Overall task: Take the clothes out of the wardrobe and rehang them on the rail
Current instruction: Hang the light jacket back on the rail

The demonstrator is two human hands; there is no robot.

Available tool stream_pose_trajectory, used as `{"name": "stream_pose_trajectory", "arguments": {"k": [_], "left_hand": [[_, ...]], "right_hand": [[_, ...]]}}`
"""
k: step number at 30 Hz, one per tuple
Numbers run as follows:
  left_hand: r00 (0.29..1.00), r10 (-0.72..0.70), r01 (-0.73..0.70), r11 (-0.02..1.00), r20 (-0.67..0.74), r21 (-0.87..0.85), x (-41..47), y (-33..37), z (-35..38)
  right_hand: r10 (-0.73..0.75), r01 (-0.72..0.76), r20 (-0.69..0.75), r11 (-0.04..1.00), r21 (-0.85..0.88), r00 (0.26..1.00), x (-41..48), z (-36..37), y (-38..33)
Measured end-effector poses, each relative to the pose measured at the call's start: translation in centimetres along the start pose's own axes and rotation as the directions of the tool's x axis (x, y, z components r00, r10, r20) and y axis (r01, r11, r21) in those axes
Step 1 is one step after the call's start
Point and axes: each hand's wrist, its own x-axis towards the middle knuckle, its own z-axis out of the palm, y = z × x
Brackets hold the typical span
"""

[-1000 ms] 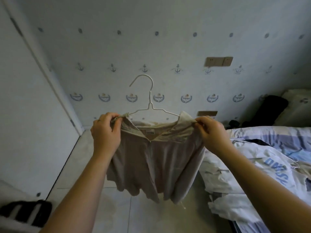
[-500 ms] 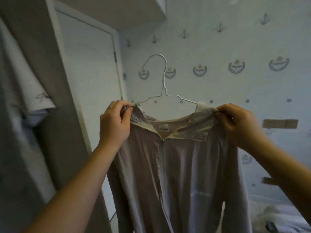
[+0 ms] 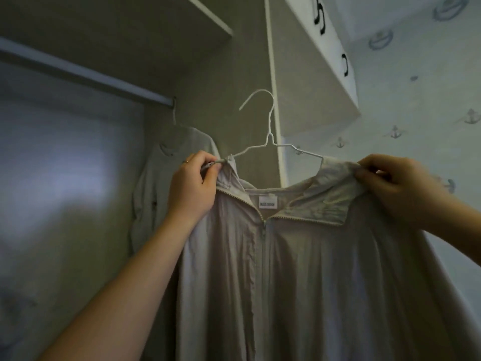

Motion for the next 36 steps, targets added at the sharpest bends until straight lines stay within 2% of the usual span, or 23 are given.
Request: {"name": "stream_pose_trajectory", "arguments": {"k": [6,10,15,18,21,23,28,36], "left_hand": [[0.999,0.018,-0.012,0.990,-0.041,0.143,6.6,-8.3,-3.7],[0.994,-0.076,0.094,0.961,-0.079,0.261,10.1,-13.5,-5.8],[0.965,-0.201,0.247,0.911,-0.166,0.330,13.6,-19.0,-8.5],[0.929,-0.329,0.364,0.892,-0.169,0.268,14.7,-20.9,-9.4],[0.917,-0.392,0.394,0.919,-0.073,0.020,14.9,-21.1,-9.4],[0.912,-0.410,0.409,0.912,-0.019,-0.042,15.1,-21.6,-9.4],[0.918,-0.397,0.397,0.917,0.013,-0.038,15.6,-24.3,-10.0],[0.881,-0.467,0.467,0.884,0.078,0.019,14.9,-27.5,-10.3]], "right_hand": [[-0.025,0.006,0.086,0.977,0.212,0.996,6.8,7.2,-5.2],[0.029,-0.084,0.154,0.925,0.371,0.988,10.8,11.8,-9.3],[0.018,-0.059,0.099,0.902,0.427,0.995,15.3,17.2,-14.9],[0.007,-0.047,0.090,0.888,0.456,0.996,18.1,19.8,-18.1],[-0.013,-0.022,0.071,0.882,0.470,0.997,20.7,21.9,-20.8],[-0.016,-0.016,0.065,0.880,0.474,0.998,22.2,23.2,-22.3],[-0.013,-0.030,0.089,0.885,0.464,0.996,24.7,26.1,-24.8],[-0.018,-0.049,0.163,0.918,0.394,0.986,24.9,28.1,-26.5]]}}
